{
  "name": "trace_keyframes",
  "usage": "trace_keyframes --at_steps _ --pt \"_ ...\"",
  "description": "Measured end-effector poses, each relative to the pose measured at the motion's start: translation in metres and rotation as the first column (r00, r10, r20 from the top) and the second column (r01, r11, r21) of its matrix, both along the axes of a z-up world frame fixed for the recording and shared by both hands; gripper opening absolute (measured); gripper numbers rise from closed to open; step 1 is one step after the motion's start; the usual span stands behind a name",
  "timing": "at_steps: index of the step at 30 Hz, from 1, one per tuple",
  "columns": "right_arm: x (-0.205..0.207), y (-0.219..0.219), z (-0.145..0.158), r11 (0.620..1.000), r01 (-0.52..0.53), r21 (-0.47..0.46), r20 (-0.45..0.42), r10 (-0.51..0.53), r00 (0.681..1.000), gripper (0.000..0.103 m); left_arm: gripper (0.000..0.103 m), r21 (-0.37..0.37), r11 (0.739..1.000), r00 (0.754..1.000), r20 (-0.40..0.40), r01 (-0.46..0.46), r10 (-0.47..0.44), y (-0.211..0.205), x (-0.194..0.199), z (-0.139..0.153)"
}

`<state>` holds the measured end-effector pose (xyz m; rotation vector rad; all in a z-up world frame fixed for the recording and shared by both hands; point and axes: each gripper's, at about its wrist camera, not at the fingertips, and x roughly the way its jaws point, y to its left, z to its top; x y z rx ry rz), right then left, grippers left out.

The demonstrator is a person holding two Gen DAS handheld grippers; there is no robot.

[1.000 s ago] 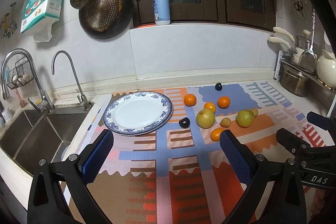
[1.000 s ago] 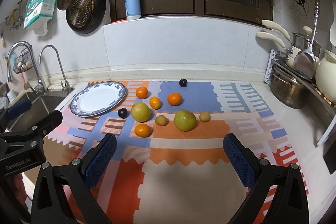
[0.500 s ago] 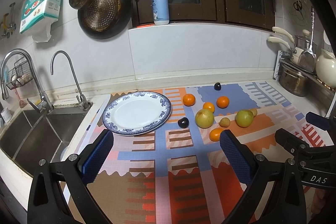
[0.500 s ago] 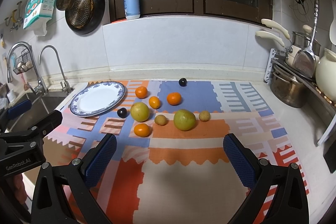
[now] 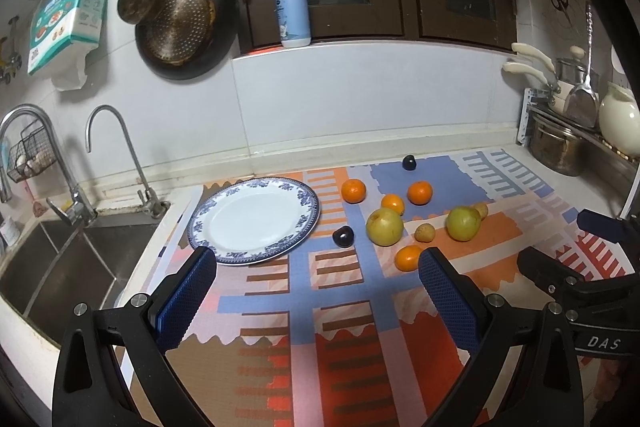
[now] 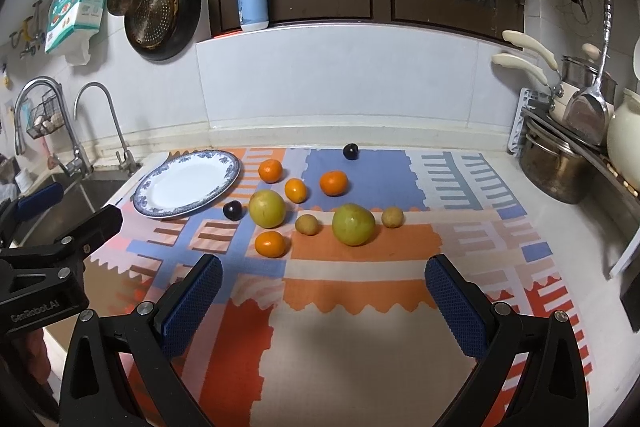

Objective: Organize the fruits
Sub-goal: 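Move the left tool to a tangerine while the right tool approaches the large green pomelo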

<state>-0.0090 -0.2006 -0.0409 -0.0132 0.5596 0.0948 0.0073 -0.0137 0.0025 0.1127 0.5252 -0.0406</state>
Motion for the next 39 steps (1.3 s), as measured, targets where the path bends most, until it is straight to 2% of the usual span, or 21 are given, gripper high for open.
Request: trace_keyframes --at_steps 7,12,16,19,24,29,33,39 --pt "0.016 -0.007 -0.005 1.000 -0.008 -0.023 -0.001 0.008 1.000 0.102 0.102 0.023 0.998 0.998 -0.005 0.067 -0.067 -0.013 0.014 -0.007" --pt "0.034 -0.014 -0.012 0.999 -0.028 -0.043 -0.018 0.027 0.999 0.101 0.095 0.033 0.992 0.992 -0.034 0.122 -0.121 -0.027 0.029 -0.017" --pt "0.051 -0.022 -0.020 0.999 -0.036 -0.041 -0.048 0.034 0.998 0.096 0.089 0.030 0.986 0.985 -0.070 0.162 -0.160 -0.038 0.045 -0.026" --pt "0.064 -0.027 -0.028 0.998 -0.046 -0.030 -0.079 0.044 0.996 0.091 0.083 0.034 0.980 0.976 -0.105 0.196 -0.192 -0.047 0.058 -0.035" --pt "0.087 -0.030 -0.044 0.997 -0.069 -0.044 -0.124 0.063 0.990 0.082 0.073 -0.002 0.969 0.951 -0.189 0.247 -0.243 -0.055 0.081 -0.054" --pt "0.107 -0.032 -0.057 0.995 -0.092 -0.029 -0.167 0.086 0.982 0.077 0.062 -0.009 0.961 0.931 -0.242 0.278 -0.271 -0.063 0.099 -0.071" --pt "0.118 -0.033 -0.066 0.995 -0.101 -0.021 -0.191 0.095 0.977 0.073 0.058 -0.040 0.952 0.908 -0.292 0.304 -0.302 -0.068 0.109 -0.083" --pt "0.133 -0.034 -0.075 0.993 -0.120 -0.017 -0.215 0.113 0.970 0.068 0.053 -0.050 0.945 0.891 -0.319 0.324 -0.322 -0.073 0.120 -0.093"
